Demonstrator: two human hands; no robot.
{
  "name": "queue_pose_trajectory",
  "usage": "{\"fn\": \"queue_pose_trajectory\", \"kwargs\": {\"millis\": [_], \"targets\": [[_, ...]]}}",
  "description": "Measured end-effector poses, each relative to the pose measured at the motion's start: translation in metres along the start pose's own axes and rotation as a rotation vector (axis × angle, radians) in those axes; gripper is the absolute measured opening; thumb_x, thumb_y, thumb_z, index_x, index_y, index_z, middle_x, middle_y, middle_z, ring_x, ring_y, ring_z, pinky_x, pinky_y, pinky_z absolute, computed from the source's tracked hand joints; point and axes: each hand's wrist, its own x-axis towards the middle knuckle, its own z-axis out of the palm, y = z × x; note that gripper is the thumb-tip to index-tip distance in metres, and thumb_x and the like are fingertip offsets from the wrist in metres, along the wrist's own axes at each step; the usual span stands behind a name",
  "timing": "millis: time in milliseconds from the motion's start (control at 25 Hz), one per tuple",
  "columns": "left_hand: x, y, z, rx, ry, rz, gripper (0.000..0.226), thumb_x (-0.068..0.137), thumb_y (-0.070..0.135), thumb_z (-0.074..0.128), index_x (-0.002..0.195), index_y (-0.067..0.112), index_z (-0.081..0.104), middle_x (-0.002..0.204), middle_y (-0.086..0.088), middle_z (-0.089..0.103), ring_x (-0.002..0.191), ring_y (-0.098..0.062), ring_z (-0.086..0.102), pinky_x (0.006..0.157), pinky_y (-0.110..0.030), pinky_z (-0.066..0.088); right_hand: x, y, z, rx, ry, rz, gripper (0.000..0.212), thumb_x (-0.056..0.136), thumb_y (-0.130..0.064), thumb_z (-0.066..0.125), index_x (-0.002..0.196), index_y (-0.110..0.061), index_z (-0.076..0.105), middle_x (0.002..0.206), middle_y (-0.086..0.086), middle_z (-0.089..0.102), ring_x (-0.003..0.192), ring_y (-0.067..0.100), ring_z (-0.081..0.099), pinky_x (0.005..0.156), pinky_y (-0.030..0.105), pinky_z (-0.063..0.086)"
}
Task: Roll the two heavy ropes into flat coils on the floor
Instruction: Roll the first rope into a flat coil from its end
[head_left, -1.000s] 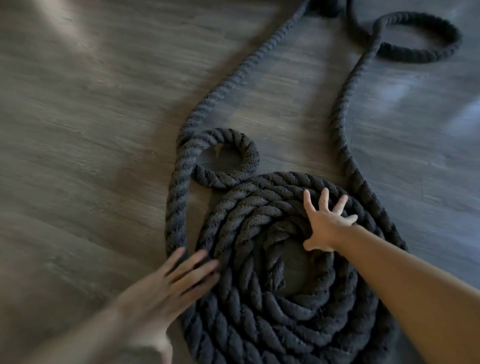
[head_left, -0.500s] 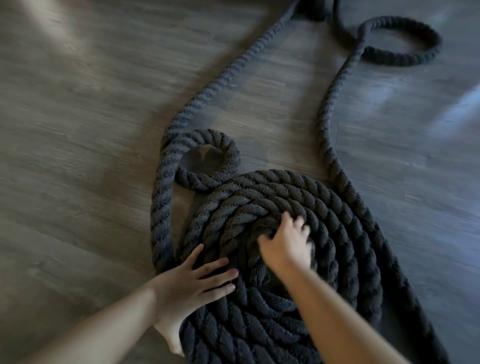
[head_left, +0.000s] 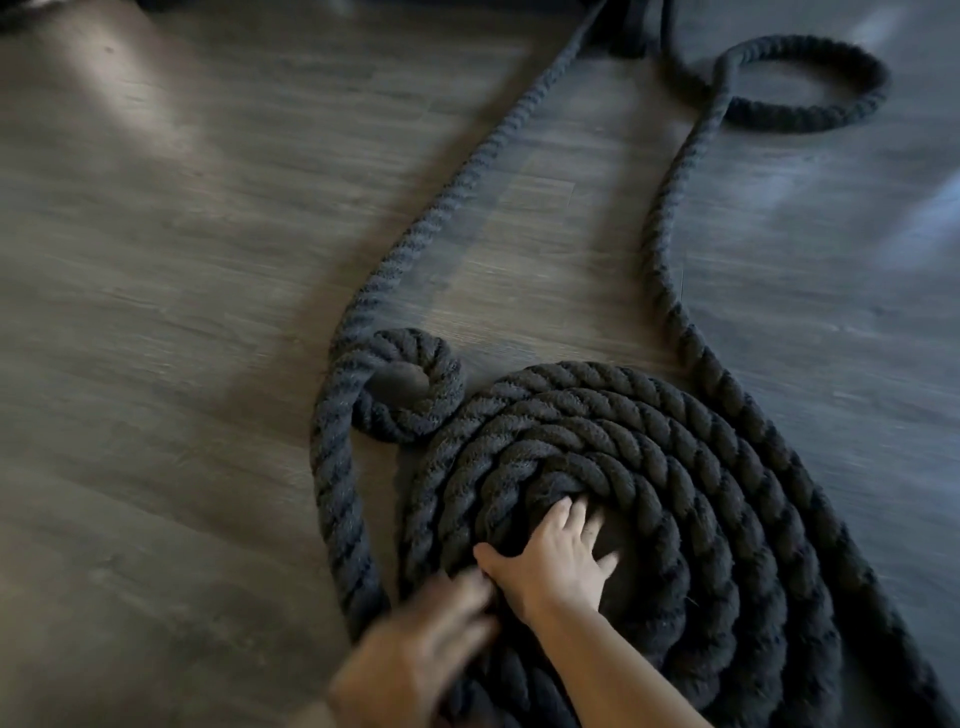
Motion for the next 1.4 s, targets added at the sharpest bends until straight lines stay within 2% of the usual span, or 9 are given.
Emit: {"fn": "queue_pose_trajectory", "kwargs": {"millis": [120, 200, 280, 480, 840, 920, 1120, 1280, 1400], "targets": [[0.055, -0.044, -0.062, 0.242, 0.53, -0.28, 0.089, 0.082, 0.053, 0.073, 0.148, 0.008, 0.034, 0.159, -0.014, 0.023, 0.146, -0.031, 0.027, 0.106, -0.053, 0.043, 0.002, -0.002, 0.002, -0.026, 0.031, -0.048, 0.124, 0.072, -0.08, 0.051, 0.154, -0.004, -0.003, 0.163, 0.008, -0.006, 0.149, 0.028, -0.008, 0.117, 0.054, 0.01], [0.102, -0.058, -0.099, 0.087, 0.476, -0.684, 0.121, 0.071, 0.062, 0.078, 0.157, 0.017, 0.007, 0.164, -0.012, 0.009, 0.147, -0.035, 0.019, 0.107, -0.056, 0.039, 0.0, -0.001, 0.003, -0.036, 0.029, -0.054, 0.123, 0.074, -0.079, 0.051, 0.155, -0.004, -0.004, 0.163, 0.008, -0.007, 0.149, 0.027, -0.009, 0.118, 0.054, 0.009], [0.133, -0.063, -0.114, 0.104, 0.352, -0.871, 0.111, 0.076, 0.056, 0.078, 0.156, 0.014, 0.013, 0.161, -0.016, 0.02, 0.141, -0.036, 0.031, 0.102, -0.051, 0.043, 0.001, -0.001, 0.001, -0.033, 0.003, -0.046, 0.124, 0.074, -0.08, 0.051, 0.155, -0.005, -0.006, 0.163, 0.008, -0.009, 0.149, 0.026, -0.01, 0.118, 0.053, 0.008], [0.111, -0.084, -0.151, 0.186, 0.339, -0.695, 0.066, 0.077, 0.04, 0.08, 0.131, 0.011, 0.057, 0.104, -0.006, 0.064, 0.081, -0.022, 0.06, 0.069, -0.033, 0.052, 0.002, -0.001, 0.002, -0.062, 0.015, -0.099, 0.122, 0.075, -0.077, 0.052, 0.155, -0.004, -0.005, 0.163, 0.009, -0.009, 0.149, 0.027, -0.011, 0.118, 0.053, 0.007], [-0.079, -0.077, -0.063, 0.187, 0.869, -0.799, 0.058, 0.052, 0.008, 0.093, 0.094, 0.007, 0.053, 0.098, -0.023, 0.059, 0.084, -0.048, 0.063, 0.068, -0.054, 0.049, 0.034, -0.004, -0.025, -0.304, -0.114, -0.331, 0.125, 0.076, -0.072, 0.062, 0.155, -0.007, -0.009, 0.162, 0.007, -0.016, 0.148, 0.029, -0.018, 0.113, 0.066, -0.001], [-0.124, -0.086, -0.038, 0.115, 0.767, -0.962, 0.061, 0.046, 0.012, 0.093, 0.093, 0.005, 0.055, 0.095, -0.024, 0.062, 0.085, -0.047, 0.065, 0.069, -0.055, 0.052, 0.036, -0.006, -0.028, -0.33, -0.133, -0.335, 0.125, 0.076, -0.071, 0.062, 0.154, -0.007, -0.01, 0.162, 0.007, -0.017, 0.148, 0.028, -0.018, 0.113, 0.067, -0.002], [-0.156, -0.096, -0.042, -0.184, 0.091, -1.296, 0.06, 0.063, 0.037, 0.086, 0.097, 0.014, 0.043, 0.102, -0.005, 0.055, 0.085, -0.022, 0.059, 0.084, -0.043, 0.054, 0.036, -0.006, -0.029, -0.343, -0.14, -0.329, 0.124, 0.077, -0.07, 0.063, 0.154, -0.007, -0.011, 0.162, 0.007, -0.019, 0.148, 0.029, -0.015, 0.113, 0.066, -0.001], [-0.114, -0.085, -0.107, 0.429, -0.572, -1.112, 0.126, 0.04, 0.099, 0.056, 0.142, 0.025, 0.047, 0.147, -0.015, 0.038, 0.136, -0.034, 0.035, 0.106, -0.047, 0.038, 0.036, -0.006, -0.027, -0.353, -0.129, -0.337, 0.124, 0.077, -0.069, 0.063, 0.154, -0.006, -0.011, 0.162, 0.008, -0.018, 0.149, 0.03, -0.014, 0.114, 0.065, 0.001], [-0.061, -0.012, -0.168, 0.665, -0.558, -0.971, 0.141, 0.037, 0.103, 0.047, 0.149, 0.017, 0.04, 0.159, -0.03, -0.012, 0.147, -0.048, -0.002, 0.117, -0.059, 0.012, 0.036, -0.007, -0.027, -0.348, -0.126, -0.344, 0.125, 0.076, -0.068, 0.065, 0.154, -0.006, -0.01, 0.162, 0.008, -0.017, 0.149, 0.03, -0.014, 0.114, 0.065, 0.001]]}}
